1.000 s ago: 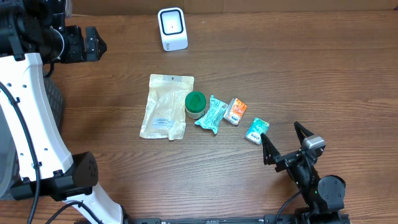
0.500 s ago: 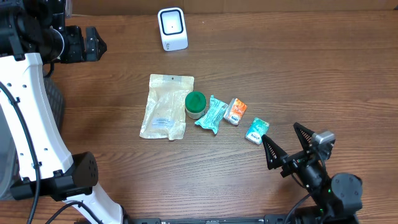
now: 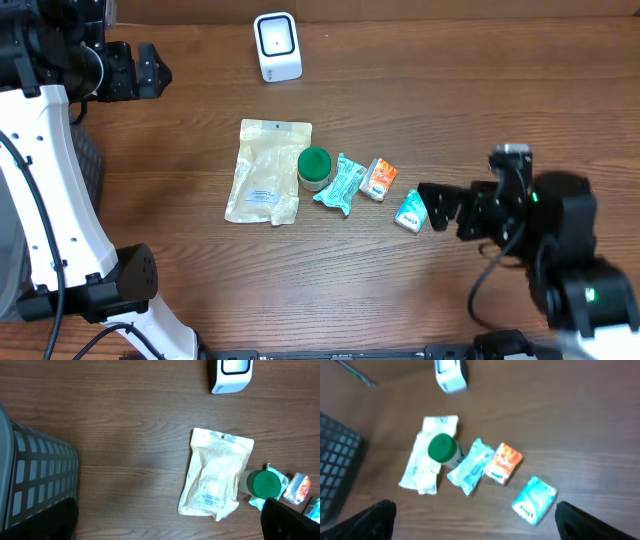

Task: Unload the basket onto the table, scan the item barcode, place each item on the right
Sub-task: 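Withdraw the left gripper and move the right gripper toward the teal box, then lower the right gripper onto the small teal box and grasp it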

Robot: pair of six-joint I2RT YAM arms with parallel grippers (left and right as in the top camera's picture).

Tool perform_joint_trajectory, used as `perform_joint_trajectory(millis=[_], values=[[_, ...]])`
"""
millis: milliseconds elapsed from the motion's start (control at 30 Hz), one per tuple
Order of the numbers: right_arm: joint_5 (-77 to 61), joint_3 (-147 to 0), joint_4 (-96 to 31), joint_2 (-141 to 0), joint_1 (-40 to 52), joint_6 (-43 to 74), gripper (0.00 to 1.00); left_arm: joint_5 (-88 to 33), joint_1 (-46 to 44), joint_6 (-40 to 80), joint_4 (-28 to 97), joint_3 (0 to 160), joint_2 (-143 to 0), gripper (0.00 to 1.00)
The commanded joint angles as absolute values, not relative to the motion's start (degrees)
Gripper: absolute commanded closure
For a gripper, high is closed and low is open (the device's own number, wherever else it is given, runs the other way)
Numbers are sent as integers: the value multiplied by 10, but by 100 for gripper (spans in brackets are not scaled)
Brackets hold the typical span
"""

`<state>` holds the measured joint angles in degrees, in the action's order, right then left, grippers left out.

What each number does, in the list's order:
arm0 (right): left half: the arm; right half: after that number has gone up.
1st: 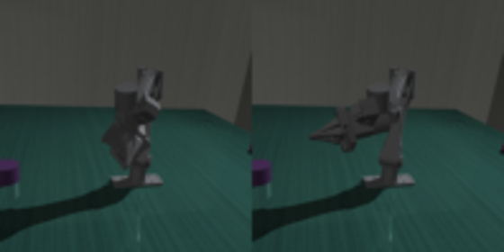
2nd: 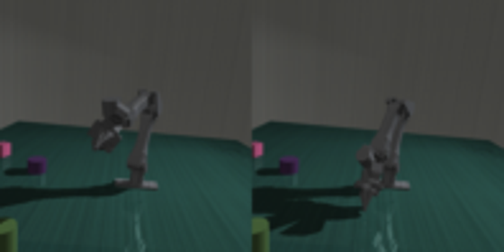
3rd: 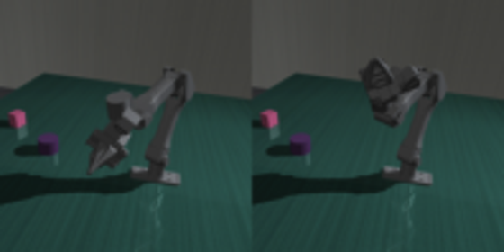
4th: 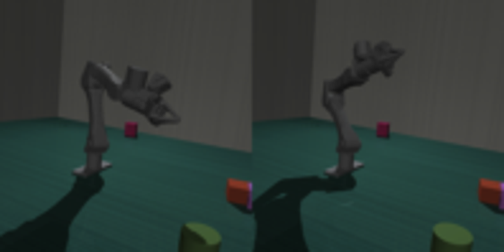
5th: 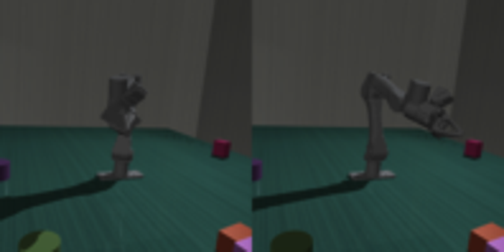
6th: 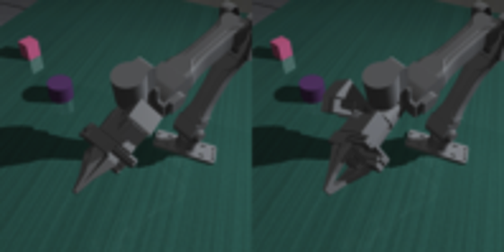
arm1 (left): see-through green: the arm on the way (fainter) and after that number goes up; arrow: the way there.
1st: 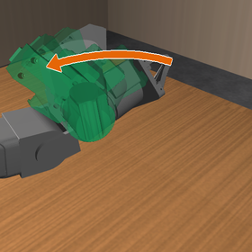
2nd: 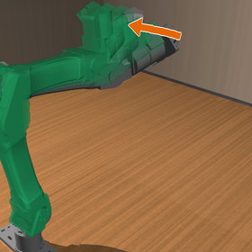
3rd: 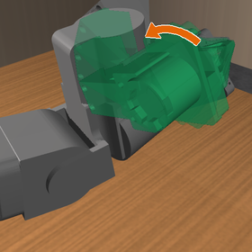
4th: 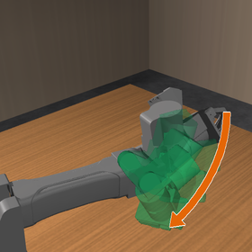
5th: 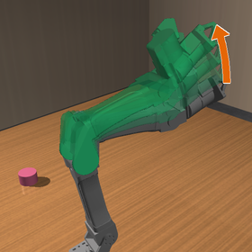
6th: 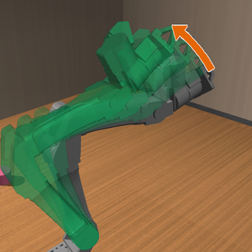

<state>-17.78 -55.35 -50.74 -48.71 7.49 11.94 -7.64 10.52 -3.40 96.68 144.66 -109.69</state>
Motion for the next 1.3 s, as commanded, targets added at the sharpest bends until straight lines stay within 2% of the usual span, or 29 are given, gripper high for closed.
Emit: perform_joint_trajectory(millis=[0, 200, 300, 433, 467, 500, 733, 900, 1267], values=[[-179, -618, -552, -577, 72, 120, 0, -74, 107, -43, 968, 1445, -1098, 0], [-245, -620, -550, -687, 73, 121, 1, -75, 107, -43, 968, 1445, -1098, 1], [-256, -619, -562, -745, 74, 146, 26, -74, 107, -43, 968, 1445, -1098, 1], [-239, -619, -595, -814, 74, 209, 47, -74, 107, -43, 968, 1445, -1098, 1], [-239, -618, -606, -846, 76, 228, 57, -75, 107, -43, 968, 1445, -1098, 0], [-242, -616, -605, -856, 78, 230, 61, -74, 107, -43, 968, 1445, -1098, 1], [-244, -591, -501, -915, 147, 269, 75, -75, 107, -43, 968, 1445, -1098, 0], [-160, -591, -442, -966, 195, 330, 80, -74, 107, -43, 968, 1445, -1098, 0], [-79, -595, -503, -1009, 181, 325, 84, -74, 107, -43, 968, 1445, -1098, 0]])
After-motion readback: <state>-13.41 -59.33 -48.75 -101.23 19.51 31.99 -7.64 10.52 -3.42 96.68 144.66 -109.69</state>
